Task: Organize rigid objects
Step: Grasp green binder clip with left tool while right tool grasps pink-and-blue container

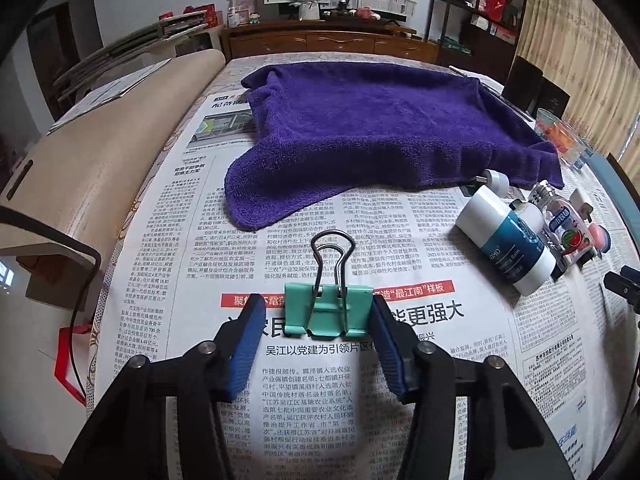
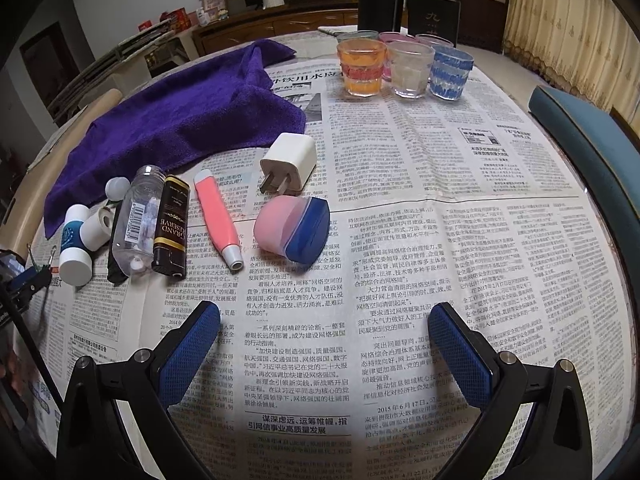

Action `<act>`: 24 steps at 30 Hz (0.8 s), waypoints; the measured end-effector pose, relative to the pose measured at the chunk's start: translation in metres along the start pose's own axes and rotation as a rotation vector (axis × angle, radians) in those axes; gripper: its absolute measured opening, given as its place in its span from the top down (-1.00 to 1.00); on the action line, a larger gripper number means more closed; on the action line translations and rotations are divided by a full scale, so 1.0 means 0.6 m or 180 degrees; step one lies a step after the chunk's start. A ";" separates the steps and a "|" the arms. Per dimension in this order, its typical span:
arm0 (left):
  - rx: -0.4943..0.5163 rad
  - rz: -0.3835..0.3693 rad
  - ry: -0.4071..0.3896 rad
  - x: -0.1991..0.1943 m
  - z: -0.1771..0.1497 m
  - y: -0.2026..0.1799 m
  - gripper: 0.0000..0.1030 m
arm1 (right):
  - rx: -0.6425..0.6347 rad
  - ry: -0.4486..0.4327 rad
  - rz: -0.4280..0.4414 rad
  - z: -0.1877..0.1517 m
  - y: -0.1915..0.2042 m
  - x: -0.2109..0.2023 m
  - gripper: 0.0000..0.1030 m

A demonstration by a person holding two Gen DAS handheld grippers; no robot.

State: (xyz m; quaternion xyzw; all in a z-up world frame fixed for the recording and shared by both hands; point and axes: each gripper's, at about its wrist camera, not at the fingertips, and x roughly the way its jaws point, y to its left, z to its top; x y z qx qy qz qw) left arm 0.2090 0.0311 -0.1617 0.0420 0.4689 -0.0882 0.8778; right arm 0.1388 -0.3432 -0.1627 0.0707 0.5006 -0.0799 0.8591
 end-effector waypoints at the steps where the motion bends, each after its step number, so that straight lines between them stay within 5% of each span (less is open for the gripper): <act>1: 0.0010 -0.0005 -0.0010 0.000 -0.001 -0.001 0.07 | -0.0022 -0.0002 -0.0010 -0.001 0.002 0.001 -1.00; 13: 0.0088 -0.0072 -0.0075 0.001 0.003 0.000 0.20 | -0.0302 -0.0013 -0.0101 -0.017 0.013 -0.002 -1.00; 24: 0.0093 -0.0093 -0.0100 0.001 0.001 0.002 0.25 | -0.0082 -0.0125 -0.0253 0.004 0.005 0.011 -1.00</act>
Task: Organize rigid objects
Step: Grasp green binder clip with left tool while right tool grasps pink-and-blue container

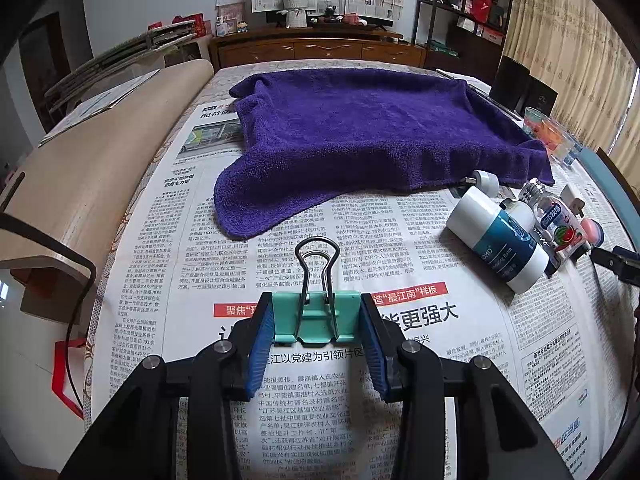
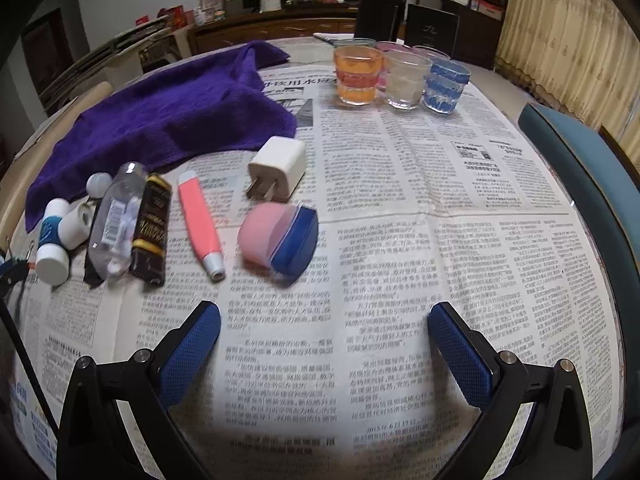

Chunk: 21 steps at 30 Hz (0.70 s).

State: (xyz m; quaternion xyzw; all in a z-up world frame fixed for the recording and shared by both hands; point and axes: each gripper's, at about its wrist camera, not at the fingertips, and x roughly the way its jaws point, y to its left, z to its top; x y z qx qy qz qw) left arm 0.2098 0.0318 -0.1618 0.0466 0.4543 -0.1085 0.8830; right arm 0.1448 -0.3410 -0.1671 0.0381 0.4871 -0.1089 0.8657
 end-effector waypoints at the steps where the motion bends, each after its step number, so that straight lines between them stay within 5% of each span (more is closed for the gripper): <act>1: 0.0000 0.0001 -0.0002 0.000 0.000 -0.001 0.25 | 0.0010 -0.0008 -0.0006 0.004 -0.003 0.002 -1.00; 11: -0.0011 0.0006 -0.0009 0.000 -0.001 0.000 0.25 | 0.0515 -0.0152 -0.0014 0.039 -0.010 0.018 -0.96; 21: -0.0007 0.0002 -0.0021 -0.001 -0.001 -0.001 0.25 | 0.0266 -0.0227 -0.0182 0.036 0.027 0.010 -0.21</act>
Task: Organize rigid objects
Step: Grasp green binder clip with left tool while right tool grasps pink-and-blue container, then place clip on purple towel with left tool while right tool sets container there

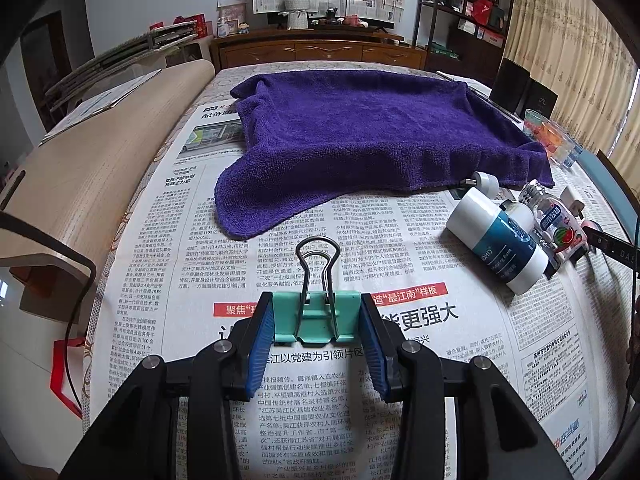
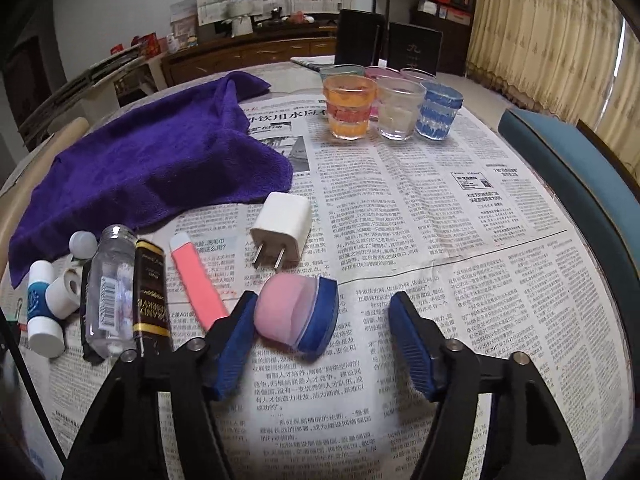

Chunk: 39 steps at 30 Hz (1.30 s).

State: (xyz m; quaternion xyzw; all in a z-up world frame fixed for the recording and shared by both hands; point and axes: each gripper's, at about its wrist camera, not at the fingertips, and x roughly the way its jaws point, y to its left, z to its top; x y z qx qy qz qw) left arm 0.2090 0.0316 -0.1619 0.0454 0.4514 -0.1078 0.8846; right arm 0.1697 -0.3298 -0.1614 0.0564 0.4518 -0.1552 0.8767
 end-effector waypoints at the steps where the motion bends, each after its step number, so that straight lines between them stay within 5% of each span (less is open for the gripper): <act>1: 0.0003 -0.0002 0.0001 0.000 0.000 0.001 0.25 | 0.0002 0.0008 0.0019 0.000 0.000 -0.002 -0.12; 7: 0.0000 -0.0008 -0.0008 0.000 0.000 0.000 0.25 | -0.0016 -0.0031 0.0147 -0.006 0.010 -0.011 0.23; 39: -0.0070 -0.0095 -0.0083 -0.013 -0.002 0.002 0.25 | -0.0197 -0.0072 0.0563 -0.008 0.010 -0.039 0.25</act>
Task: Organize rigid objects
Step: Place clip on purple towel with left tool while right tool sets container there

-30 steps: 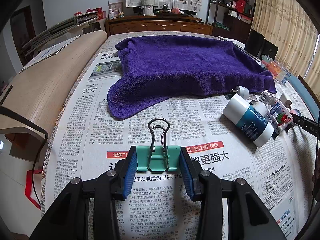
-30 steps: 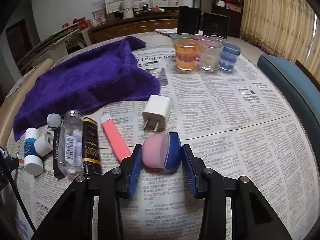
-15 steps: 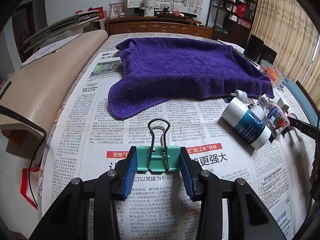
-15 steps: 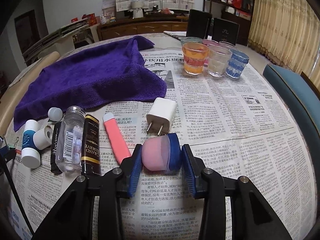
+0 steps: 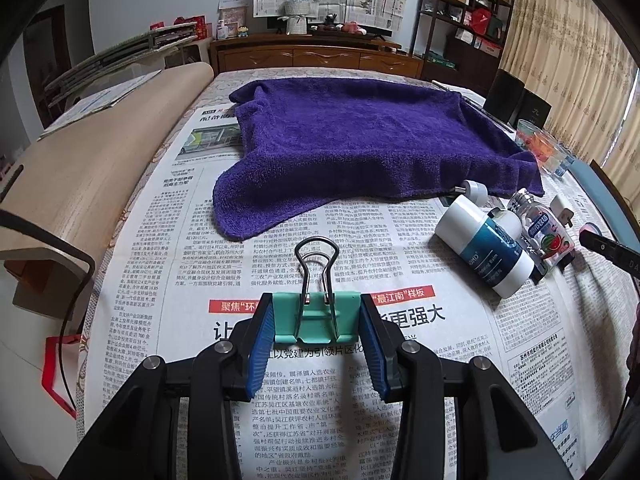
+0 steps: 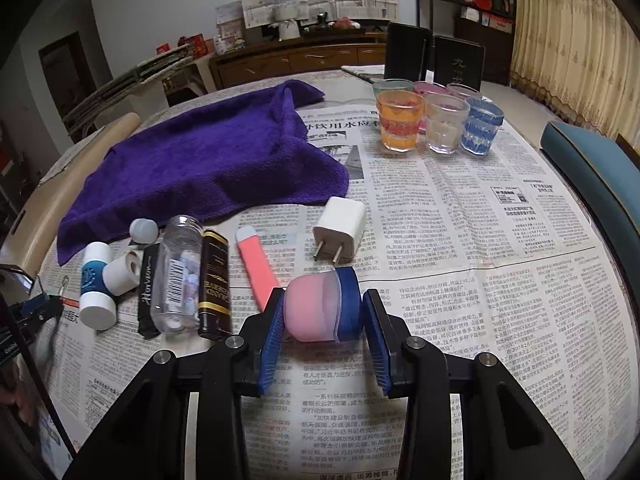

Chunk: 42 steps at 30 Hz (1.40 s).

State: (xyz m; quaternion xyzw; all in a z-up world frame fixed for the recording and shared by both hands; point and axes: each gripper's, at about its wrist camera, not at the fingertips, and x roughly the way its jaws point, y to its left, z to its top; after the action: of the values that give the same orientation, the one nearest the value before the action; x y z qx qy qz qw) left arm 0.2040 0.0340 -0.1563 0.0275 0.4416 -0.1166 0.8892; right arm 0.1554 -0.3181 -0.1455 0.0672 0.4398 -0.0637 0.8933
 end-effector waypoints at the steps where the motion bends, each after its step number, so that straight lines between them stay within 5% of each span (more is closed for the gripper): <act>1: 0.0001 0.0003 -0.0015 -0.003 0.000 -0.001 0.25 | 0.0002 -0.0005 0.0014 0.001 0.000 -0.002 0.25; 13: -0.0004 -0.0033 -0.0262 -0.068 0.061 -0.009 0.25 | -0.0126 -0.0074 0.0215 0.025 0.035 -0.040 0.25; 23: 0.0042 -0.0193 -0.0554 -0.109 0.189 -0.020 0.25 | -0.0346 -0.0359 0.0501 0.123 0.091 -0.103 0.25; 30: 0.0011 -0.0232 -0.0500 -0.009 0.276 -0.027 0.25 | -0.0358 -0.0384 0.0800 0.220 0.117 -0.069 0.25; 42: -0.0040 -0.0226 0.0112 0.214 0.365 -0.053 0.25 | -0.0485 0.0091 0.0699 0.338 0.180 0.172 0.25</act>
State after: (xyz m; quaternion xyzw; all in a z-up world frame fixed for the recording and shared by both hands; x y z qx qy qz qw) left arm 0.4419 -0.0535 -0.1233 0.0084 0.4587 -0.1448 0.8767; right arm 0.3942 -0.2533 -0.0981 0.0477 0.4461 0.0691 0.8910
